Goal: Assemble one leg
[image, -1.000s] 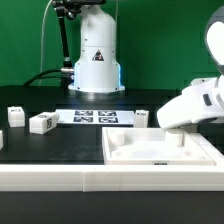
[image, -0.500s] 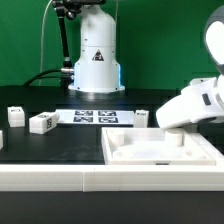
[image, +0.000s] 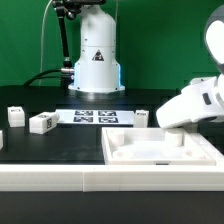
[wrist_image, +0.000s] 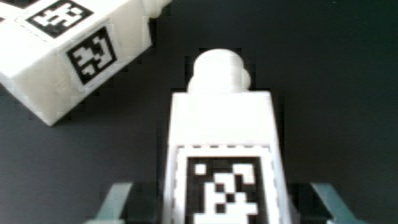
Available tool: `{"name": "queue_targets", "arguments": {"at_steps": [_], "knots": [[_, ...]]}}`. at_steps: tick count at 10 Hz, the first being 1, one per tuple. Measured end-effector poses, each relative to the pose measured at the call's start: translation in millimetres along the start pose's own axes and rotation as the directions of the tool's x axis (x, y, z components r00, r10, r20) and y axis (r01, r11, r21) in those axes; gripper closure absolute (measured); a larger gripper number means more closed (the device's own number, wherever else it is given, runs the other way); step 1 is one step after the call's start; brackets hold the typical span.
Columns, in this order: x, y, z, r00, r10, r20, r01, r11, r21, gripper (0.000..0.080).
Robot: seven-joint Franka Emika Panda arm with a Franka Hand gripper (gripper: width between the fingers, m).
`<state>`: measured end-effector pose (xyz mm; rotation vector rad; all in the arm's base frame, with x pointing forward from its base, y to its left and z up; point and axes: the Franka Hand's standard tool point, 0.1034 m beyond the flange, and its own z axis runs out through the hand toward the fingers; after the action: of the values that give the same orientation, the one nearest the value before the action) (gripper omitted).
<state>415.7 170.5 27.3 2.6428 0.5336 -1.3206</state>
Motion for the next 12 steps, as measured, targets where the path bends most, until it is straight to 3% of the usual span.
{"name": "queue_targets", "arguments": {"at_steps": [1, 4, 7, 8, 11, 12], "knots": [[-15.4, 3.5, -19.5, 1.000, 0.009, -0.023, -0.008, 1.000, 0.017, 0.0509], [-49.9, 15.3, -51.2, 0.996, 0.032, -0.084, -0.031, 0.999, 0.016, 0.0509], [-30.2, 17.9, -58.7, 0.960, 0.023, -0.281, -0.019, 1.000, 0.016, 0.0509], [-20.4, 29.9, -64.6, 0.925, 0.002, -0.379, 0.003, 1.000, 0.014, 0.0509], [-24.9, 71.6, -112.4, 0.831, 0.003, -0.556, 0.012, 1.000, 0.023, 0.0508], [-27.3, 79.4, -123.8, 0.798, 0.018, -0.602, 0.000, 1.000, 0.029, 0.0508]]}}
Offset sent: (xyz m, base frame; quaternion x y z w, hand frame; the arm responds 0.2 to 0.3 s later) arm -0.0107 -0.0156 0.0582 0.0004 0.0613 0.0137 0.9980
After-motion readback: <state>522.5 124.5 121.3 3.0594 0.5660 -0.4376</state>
